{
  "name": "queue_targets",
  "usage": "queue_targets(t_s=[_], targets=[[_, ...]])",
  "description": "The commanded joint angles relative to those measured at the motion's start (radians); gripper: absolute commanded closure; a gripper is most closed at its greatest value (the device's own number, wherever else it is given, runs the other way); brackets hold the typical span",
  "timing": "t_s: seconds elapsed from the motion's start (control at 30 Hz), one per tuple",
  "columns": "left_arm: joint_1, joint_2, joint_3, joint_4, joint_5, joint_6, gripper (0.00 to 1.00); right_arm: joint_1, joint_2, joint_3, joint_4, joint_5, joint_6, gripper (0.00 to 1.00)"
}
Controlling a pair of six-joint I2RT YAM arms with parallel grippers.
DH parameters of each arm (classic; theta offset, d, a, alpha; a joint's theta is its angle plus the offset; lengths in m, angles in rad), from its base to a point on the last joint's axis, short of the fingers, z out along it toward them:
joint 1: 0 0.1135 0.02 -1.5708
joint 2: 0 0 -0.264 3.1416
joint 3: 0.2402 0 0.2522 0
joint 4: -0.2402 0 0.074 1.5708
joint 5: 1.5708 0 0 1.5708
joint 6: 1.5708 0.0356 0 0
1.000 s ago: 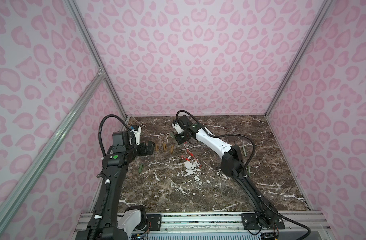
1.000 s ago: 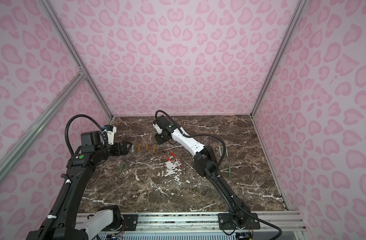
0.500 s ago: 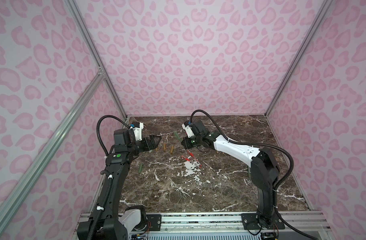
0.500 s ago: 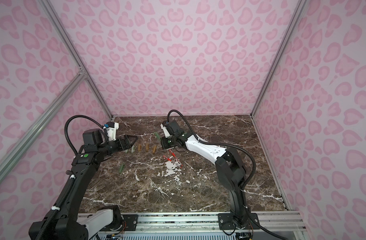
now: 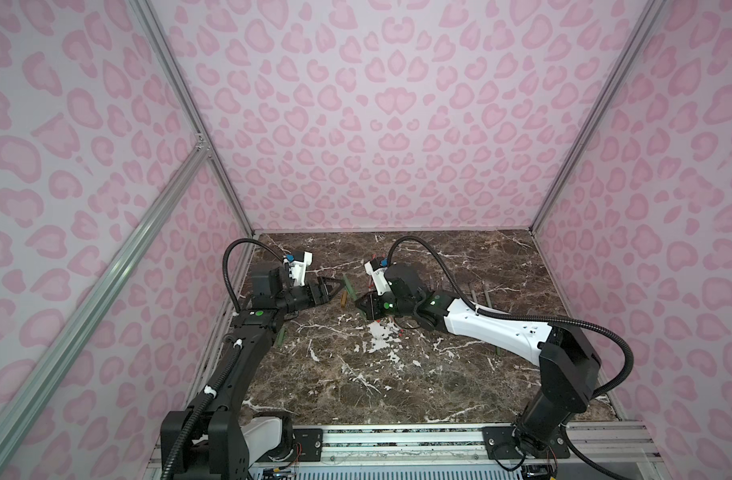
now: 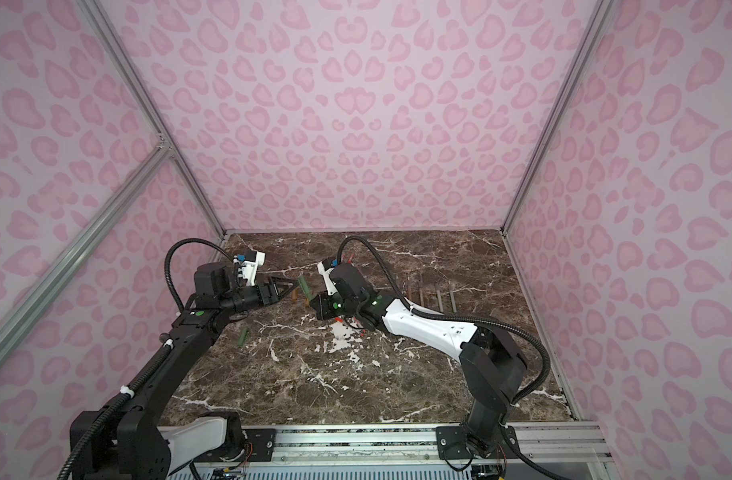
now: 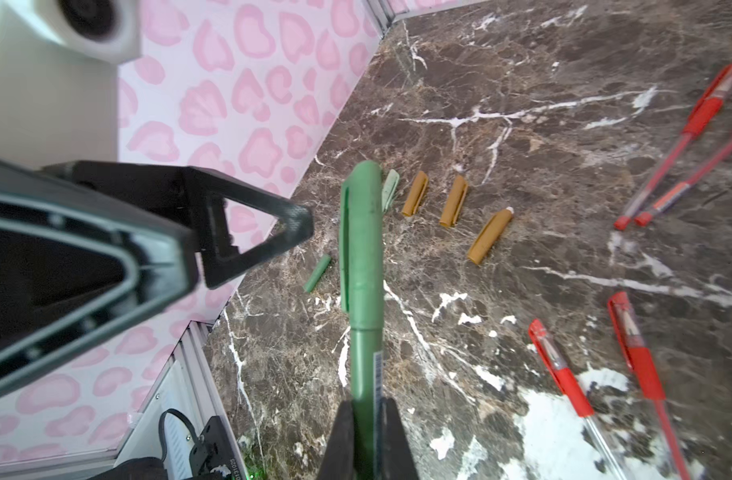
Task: Open the pen caps
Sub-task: 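Lift the green pen toward the left gripper, then grasp the green pen's cap with the left gripper while the right holds the pen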
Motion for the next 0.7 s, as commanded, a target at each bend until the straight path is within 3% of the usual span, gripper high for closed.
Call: queue_targets(t_s=[0.0,0.2,0.3,0.53,0.67], targets=[[-0.013,0.021,0.001,0.069,0.010,-0.017,0.28,0.016,-0.002,-0.007,0.071,-0.007,0.033,0.99],[-0.016,0.056,0.029,0.062,0.011,-0.034,0.49,0.042,-0.006,-0.003,0.077,-0.007,0.041,0.99],[-0.016,0.056,0.034,0.059,0.000,-0.035,0.67,0.043,0.007,0.015,0.056,-0.003,0.040,0.99],[-0.017,0.051,0.028,0.041,-0.023,-0.019,0.94,0.054,0.037,0.045,0.068,-0.032,0.045,0.99],[-0.018,0.031,0.023,0.043,-0.026,-0.014,0.96,0.056,0.034,0.039,0.084,-0.030,0.043,0.93]])
